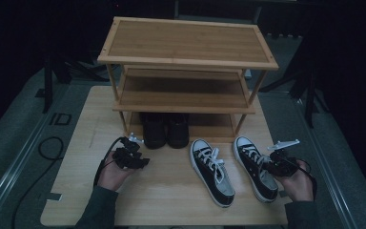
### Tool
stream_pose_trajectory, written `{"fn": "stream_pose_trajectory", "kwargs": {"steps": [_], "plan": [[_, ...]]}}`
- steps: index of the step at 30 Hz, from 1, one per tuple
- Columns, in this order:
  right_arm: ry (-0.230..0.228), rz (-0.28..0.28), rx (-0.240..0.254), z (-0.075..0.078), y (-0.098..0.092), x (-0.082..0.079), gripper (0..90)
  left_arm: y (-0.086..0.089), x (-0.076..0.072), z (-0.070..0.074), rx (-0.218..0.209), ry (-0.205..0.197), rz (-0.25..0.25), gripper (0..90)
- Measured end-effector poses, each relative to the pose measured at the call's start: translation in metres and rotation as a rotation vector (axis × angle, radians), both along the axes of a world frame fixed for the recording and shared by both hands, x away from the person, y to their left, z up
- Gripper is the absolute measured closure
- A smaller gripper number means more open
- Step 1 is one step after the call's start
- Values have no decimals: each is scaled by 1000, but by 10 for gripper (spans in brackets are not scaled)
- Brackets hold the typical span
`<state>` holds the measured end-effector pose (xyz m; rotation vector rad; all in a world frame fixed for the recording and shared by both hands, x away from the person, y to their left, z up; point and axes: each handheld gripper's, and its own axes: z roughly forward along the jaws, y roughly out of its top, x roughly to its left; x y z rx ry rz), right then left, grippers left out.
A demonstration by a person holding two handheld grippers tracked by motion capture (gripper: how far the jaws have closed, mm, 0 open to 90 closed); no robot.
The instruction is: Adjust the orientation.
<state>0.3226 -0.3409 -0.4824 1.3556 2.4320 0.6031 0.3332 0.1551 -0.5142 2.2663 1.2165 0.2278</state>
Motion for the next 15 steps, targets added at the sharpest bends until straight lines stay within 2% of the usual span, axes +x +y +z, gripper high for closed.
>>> {"fn": "stream_pose_trajectory", "kwargs": {"steps": [2, 6, 15], "plan": [[-21, 9, 15, 3, 2, -1, 858, 0, 0, 0, -3, 0, 4, 557], [-27, 46, 37, 10, 8, 0, 858, 1, 0, 0, -6, 1, 4, 557], [-44, 96, 32, 13, 36, 13, 857, 3, 0, 1, -10, -2, 7, 558]]}}
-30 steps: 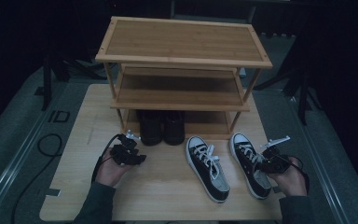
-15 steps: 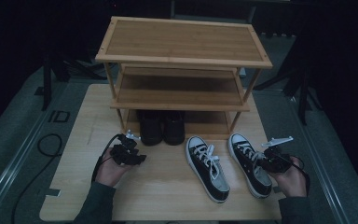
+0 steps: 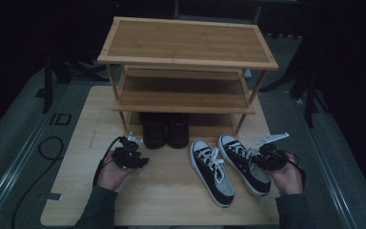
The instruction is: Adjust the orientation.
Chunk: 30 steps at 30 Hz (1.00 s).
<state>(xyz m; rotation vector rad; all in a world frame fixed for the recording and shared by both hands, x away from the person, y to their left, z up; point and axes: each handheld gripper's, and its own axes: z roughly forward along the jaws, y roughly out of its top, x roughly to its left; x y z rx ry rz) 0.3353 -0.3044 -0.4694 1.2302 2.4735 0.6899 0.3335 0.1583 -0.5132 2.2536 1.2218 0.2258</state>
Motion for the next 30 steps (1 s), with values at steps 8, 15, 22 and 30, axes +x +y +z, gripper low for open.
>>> {"fn": "stream_pose_trajectory", "kwargs": {"steps": [8, 15, 22, 30], "plan": [[-29, 44, -33, -2, 25, 9, 857, 0, 0, 0, 0, -1, -2, 557], [-41, 37, -48, -7, 33, 13, 857, 0, 0, 0, 3, 1, -4, 557], [-33, 44, -40, -11, 33, 12, 855, 0, 0, -1, 3, 3, -3, 557], [-6, 65, -33, -19, 32, 5, 849, -1, 0, -1, 3, 3, -3, 557]]}}
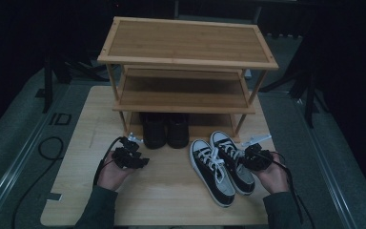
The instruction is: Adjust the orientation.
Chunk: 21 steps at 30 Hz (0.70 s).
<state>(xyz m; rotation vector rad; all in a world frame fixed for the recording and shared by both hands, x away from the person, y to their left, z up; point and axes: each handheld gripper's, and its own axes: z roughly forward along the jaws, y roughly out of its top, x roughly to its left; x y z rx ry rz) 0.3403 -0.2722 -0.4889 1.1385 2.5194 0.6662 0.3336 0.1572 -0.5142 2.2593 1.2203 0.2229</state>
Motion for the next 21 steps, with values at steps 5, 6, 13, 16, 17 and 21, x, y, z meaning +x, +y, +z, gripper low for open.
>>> {"fn": "stream_pose_trajectory", "kwargs": {"steps": [5, 6, 13, 16, 17, 21], "plan": [[13, 18, -6, -1, 0, -3, 848, 1, 0, 1, -3, -1, 1, 557], [15, 18, -6, -1, 0, -3, 848, 1, 0, 1, -3, -1, 1, 557], [33, 30, -17, 1, 1, -5, 827, 0, 0, 0, 0, -1, 0, 557], [54, 38, -15, 2, 1, -5, 780, 1, 0, 0, 1, 0, 1, 557], [58, 38, -14, 2, 0, -5, 770, 1, 0, 0, 1, 1, 1, 557], [63, 49, -6, 7, -1, -7, 699, 0, 0, 0, -1, 0, -1, 557]]}}
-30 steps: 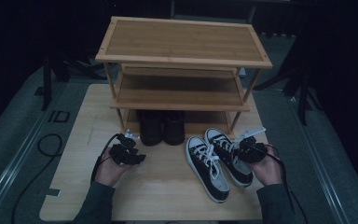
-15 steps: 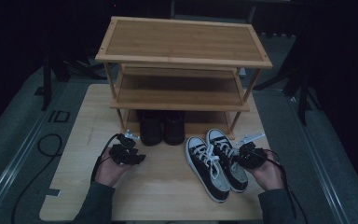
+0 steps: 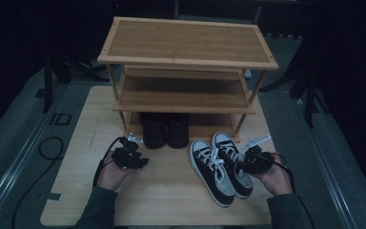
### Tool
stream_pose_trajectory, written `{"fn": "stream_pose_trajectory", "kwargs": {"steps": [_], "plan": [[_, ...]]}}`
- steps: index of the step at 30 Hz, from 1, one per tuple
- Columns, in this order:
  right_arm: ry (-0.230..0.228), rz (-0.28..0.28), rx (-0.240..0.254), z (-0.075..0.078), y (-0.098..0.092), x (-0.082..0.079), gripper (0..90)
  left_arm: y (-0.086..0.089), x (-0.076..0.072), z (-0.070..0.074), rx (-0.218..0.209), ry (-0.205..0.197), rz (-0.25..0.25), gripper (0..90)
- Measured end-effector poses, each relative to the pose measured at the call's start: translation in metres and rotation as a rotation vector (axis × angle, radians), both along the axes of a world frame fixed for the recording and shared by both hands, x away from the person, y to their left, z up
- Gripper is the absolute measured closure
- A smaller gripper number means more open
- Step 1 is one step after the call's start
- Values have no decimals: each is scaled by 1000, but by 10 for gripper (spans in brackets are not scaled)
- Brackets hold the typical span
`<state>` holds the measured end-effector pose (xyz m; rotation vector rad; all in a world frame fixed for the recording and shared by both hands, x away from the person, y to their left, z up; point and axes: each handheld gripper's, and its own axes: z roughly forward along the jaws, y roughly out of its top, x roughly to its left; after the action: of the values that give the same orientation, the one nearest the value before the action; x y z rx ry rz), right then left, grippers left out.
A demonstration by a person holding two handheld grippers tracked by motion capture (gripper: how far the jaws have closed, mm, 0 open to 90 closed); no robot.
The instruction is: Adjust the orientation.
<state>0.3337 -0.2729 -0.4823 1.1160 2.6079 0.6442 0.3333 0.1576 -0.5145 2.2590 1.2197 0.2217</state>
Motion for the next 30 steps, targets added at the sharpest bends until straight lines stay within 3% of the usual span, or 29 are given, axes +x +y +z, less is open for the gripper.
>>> {"fn": "stream_pose_trajectory", "kwargs": {"steps": [10, 30], "plan": [[21, 24, 1, 13, -4, 1, 591, 0, 2, -3, 1, 7, 4, 555], [26, 64, 0, 32, -9, -3, 582, -2, 1, -3, 3, 10, -3, 555]]}}
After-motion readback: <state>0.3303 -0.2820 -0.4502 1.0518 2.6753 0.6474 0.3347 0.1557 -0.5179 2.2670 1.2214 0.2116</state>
